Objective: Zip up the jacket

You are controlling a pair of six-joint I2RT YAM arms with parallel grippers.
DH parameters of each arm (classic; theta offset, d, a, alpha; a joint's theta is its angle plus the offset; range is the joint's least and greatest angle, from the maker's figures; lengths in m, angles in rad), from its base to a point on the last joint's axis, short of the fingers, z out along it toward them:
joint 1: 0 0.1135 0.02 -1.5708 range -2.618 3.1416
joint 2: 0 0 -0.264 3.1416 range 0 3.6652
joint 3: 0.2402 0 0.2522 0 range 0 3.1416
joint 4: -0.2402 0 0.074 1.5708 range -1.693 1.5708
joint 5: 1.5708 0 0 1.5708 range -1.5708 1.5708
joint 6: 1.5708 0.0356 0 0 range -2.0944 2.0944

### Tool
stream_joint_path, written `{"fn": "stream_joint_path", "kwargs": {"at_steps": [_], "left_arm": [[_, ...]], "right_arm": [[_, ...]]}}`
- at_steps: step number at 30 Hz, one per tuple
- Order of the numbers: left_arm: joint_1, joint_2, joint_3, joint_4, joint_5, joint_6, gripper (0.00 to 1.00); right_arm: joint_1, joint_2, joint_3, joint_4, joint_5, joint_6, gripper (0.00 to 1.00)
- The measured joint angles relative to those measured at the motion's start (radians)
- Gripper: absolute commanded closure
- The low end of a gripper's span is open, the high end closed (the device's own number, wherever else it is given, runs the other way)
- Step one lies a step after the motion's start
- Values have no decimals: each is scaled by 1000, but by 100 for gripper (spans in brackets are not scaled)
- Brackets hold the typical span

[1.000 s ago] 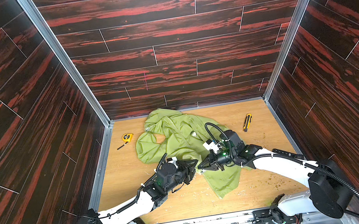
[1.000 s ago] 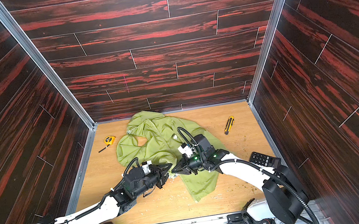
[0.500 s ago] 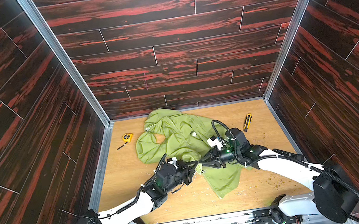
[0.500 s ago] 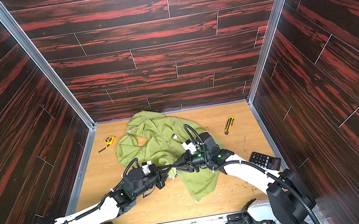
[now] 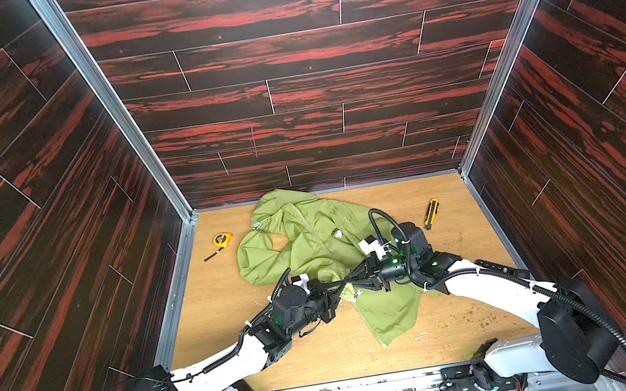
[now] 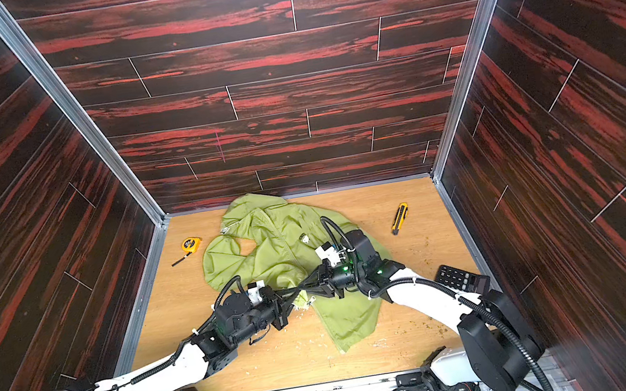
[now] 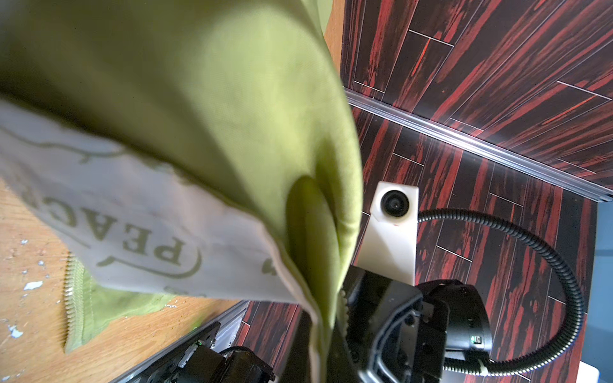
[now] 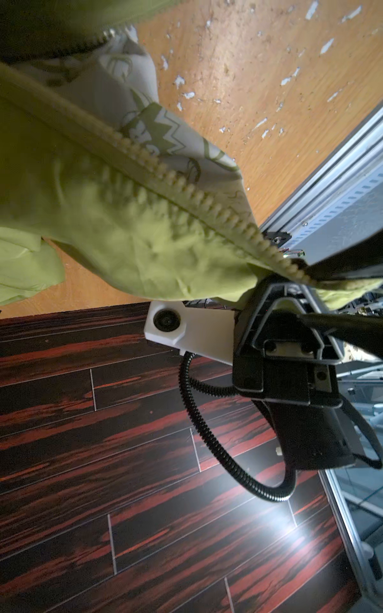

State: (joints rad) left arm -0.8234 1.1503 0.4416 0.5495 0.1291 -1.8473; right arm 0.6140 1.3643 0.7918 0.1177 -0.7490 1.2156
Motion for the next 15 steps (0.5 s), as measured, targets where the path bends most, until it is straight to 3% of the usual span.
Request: {"fn": "stream_joint_path", "kwargs": {"at_steps": [1, 3, 5, 8, 15], "left_arm": [[1, 0, 0, 1, -2, 0, 99], [2, 0, 1, 1, -2, 0, 86], [2, 0, 1, -2, 0, 3, 64], [1, 0, 0, -17, 3, 5, 47], [0, -24, 20, -67, 36, 55, 44]], "right_arm": [[-3, 4, 0, -2, 0, 3, 95], [-5, 8, 0, -2, -3, 3, 100], [-7, 8, 0, -3, -2, 3, 100], [-17, 8, 10, -2, -3, 0, 100], [-26, 8, 24, -20, 1, -16, 100]]}}
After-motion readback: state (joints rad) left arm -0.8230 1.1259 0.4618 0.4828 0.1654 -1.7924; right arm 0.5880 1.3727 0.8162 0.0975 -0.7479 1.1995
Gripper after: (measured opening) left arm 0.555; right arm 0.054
